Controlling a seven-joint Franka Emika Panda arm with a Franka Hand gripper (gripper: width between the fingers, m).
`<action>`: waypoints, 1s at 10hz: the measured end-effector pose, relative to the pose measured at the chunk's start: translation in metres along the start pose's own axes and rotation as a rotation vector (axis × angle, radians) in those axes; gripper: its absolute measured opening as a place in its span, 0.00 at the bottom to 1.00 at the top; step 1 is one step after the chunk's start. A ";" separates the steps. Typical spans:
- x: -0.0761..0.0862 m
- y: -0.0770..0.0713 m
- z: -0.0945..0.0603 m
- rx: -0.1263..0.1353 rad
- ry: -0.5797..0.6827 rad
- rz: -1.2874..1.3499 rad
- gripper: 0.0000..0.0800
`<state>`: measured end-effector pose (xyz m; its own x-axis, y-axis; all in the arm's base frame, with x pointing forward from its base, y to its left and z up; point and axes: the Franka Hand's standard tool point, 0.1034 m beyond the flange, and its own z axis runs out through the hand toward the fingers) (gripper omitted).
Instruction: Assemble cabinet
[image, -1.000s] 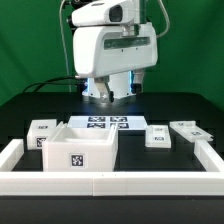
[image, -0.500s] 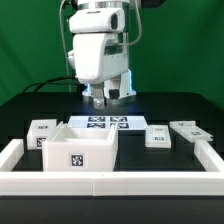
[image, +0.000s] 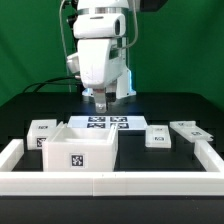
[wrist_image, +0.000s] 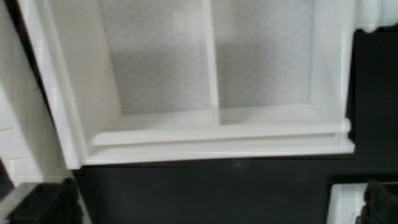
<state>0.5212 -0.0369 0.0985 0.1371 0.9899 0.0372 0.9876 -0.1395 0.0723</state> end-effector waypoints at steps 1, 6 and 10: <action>-0.008 -0.014 0.008 0.003 0.000 -0.050 1.00; -0.022 -0.036 0.023 0.044 -0.003 -0.023 1.00; -0.018 -0.057 0.041 0.069 0.001 0.004 1.00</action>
Offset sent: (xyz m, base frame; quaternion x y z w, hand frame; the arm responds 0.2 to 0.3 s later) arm -0.0271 -0.0042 -0.0221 0.0036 0.0403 0.0246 0.9989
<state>0.4659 -0.0452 0.0527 0.1415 0.9892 0.0386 0.9899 -0.1417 0.0030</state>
